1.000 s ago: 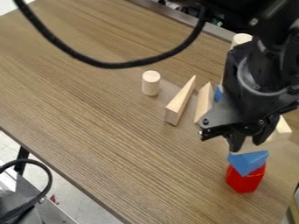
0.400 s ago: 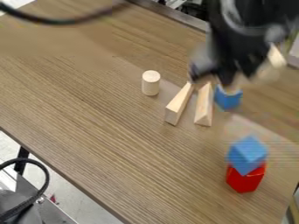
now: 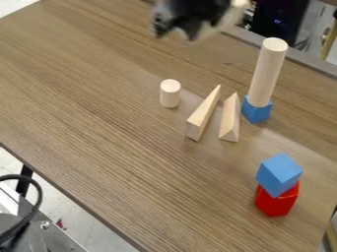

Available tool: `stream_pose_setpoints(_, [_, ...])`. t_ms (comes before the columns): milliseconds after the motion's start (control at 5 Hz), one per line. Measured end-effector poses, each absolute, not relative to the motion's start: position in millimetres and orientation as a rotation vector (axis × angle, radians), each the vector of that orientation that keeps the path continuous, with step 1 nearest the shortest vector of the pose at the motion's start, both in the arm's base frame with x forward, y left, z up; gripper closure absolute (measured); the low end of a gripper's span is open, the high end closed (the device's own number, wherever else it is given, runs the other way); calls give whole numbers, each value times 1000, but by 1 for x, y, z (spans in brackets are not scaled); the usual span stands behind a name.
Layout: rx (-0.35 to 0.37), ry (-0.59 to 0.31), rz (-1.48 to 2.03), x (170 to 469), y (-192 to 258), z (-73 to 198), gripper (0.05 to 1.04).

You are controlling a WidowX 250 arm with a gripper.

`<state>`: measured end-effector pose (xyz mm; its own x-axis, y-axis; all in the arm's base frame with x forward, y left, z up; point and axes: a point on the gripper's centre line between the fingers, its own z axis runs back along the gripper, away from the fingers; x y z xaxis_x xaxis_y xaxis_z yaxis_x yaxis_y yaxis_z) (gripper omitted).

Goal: Picked the an arch from right side to the left side on the cylinder

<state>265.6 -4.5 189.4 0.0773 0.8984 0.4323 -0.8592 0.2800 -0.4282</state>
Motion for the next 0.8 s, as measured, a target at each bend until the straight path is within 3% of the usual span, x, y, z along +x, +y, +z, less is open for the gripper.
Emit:
stream_pose_setpoints(200, [25,-651,1365,269,27,170,766])
stream_pose_setpoints(400, [-5,-532,1334,270,45,150,766])
stream_pose_setpoints(600, [-107,-487,1290,279,51,143,766])
stream_pose_setpoints(800, [-127,-440,1260,284,57,132,766])
